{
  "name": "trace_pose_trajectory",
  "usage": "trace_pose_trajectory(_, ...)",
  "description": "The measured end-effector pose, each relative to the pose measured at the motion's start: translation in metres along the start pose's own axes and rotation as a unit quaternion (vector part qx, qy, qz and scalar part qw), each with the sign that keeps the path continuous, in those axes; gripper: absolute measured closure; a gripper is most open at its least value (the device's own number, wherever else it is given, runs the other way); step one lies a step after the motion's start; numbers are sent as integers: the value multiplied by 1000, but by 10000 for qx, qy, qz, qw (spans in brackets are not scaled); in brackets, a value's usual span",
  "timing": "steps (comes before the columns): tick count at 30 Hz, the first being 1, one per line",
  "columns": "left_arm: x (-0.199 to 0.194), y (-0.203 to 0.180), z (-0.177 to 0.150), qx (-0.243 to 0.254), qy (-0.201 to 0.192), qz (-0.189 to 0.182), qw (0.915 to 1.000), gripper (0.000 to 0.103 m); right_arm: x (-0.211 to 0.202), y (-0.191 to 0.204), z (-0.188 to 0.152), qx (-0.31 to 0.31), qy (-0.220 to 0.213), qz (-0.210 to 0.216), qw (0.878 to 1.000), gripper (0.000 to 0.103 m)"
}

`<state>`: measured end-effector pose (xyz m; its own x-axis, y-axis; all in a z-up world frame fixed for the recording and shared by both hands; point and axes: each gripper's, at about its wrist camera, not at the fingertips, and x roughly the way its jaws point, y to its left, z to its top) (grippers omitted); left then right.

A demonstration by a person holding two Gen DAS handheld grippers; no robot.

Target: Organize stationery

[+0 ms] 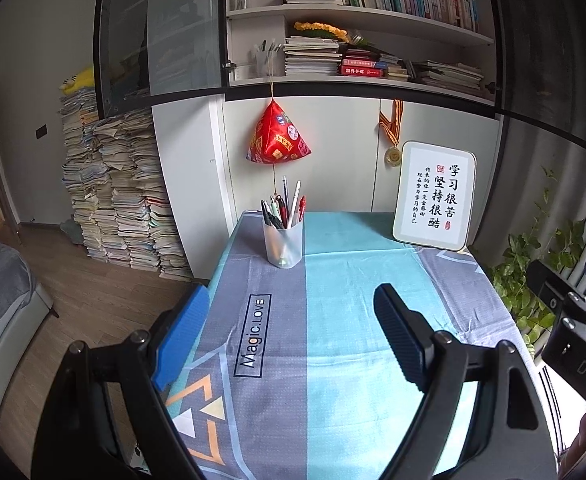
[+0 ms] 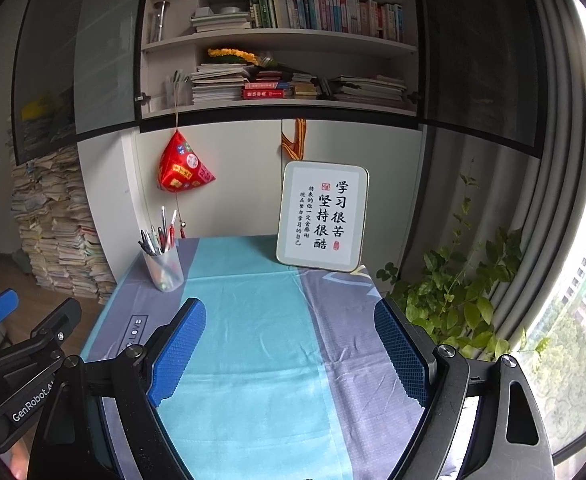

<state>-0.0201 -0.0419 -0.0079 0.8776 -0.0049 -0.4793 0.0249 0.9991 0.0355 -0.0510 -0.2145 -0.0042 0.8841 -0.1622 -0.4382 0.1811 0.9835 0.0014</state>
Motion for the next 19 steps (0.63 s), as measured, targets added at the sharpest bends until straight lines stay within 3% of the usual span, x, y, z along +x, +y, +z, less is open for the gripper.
trace_pose_trajectory(19, -2, -5, -2, 61, 58, -33, 10000, 19, -2, -4, -2, -6, 22, 20, 10000, 16)
